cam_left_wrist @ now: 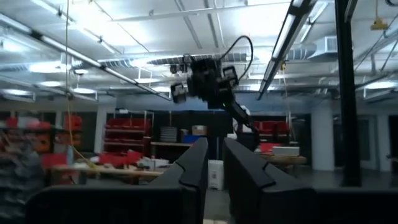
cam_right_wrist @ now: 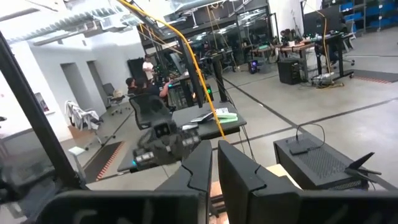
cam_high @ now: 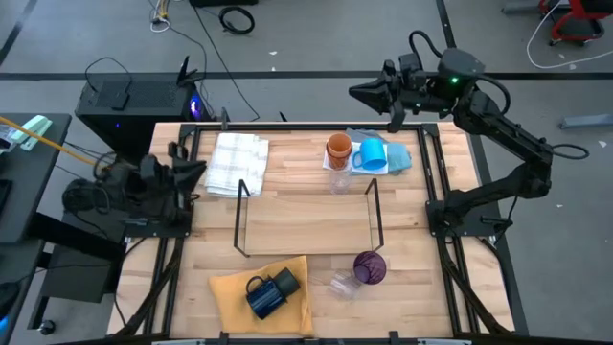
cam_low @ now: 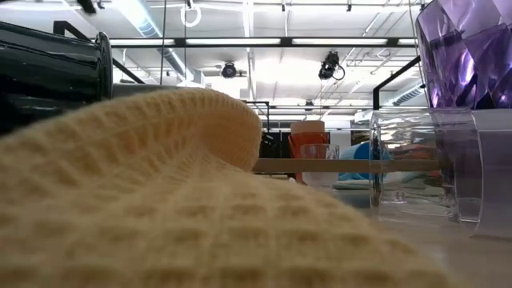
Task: Stack small to large cups/mugs on shelf
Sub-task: Put the top orange cup on the shelf
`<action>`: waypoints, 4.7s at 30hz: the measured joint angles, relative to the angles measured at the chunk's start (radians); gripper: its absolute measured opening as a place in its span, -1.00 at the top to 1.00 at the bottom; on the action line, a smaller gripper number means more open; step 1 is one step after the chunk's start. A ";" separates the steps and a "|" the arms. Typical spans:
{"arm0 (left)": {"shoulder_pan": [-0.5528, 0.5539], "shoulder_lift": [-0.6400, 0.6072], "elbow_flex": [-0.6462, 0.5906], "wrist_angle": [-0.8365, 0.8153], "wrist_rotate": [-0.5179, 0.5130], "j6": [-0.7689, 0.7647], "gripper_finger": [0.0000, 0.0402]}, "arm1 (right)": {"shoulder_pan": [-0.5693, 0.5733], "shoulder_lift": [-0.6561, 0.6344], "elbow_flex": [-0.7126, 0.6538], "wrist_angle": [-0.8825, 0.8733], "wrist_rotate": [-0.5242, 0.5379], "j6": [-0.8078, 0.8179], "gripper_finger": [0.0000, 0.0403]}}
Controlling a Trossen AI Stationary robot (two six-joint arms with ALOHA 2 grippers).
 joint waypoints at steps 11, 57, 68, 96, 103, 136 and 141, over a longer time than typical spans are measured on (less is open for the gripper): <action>0.067 0.455 0.457 -0.225 -0.010 0.084 0.66 | 0.000 -0.037 0.000 0.020 0.000 -0.099 0.92; 0.139 1.148 1.110 -0.318 0.053 0.132 0.64 | 0.003 -0.234 0.000 -0.261 -0.145 -0.107 0.81; 0.139 1.148 1.110 -0.316 0.053 0.081 0.67 | 0.003 -0.220 0.000 -0.298 -0.205 -0.122 0.81; 0.139 1.147 1.110 -0.428 0.053 -0.001 0.62 | 0.088 -0.114 0.000 -0.555 -0.237 -0.214 0.69; 0.139 1.147 1.110 -0.428 0.053 0.000 0.61 | 0.089 -0.057 0.000 -0.583 -0.001 -0.182 0.69; 0.143 1.147 1.110 -0.453 0.053 -0.025 0.68 | -0.274 0.473 -0.001 -0.705 0.140 -0.141 -0.05; 0.143 1.147 1.110 -0.477 0.053 -0.026 0.67 | -0.281 0.515 -0.001 -0.706 0.140 -0.122 -0.29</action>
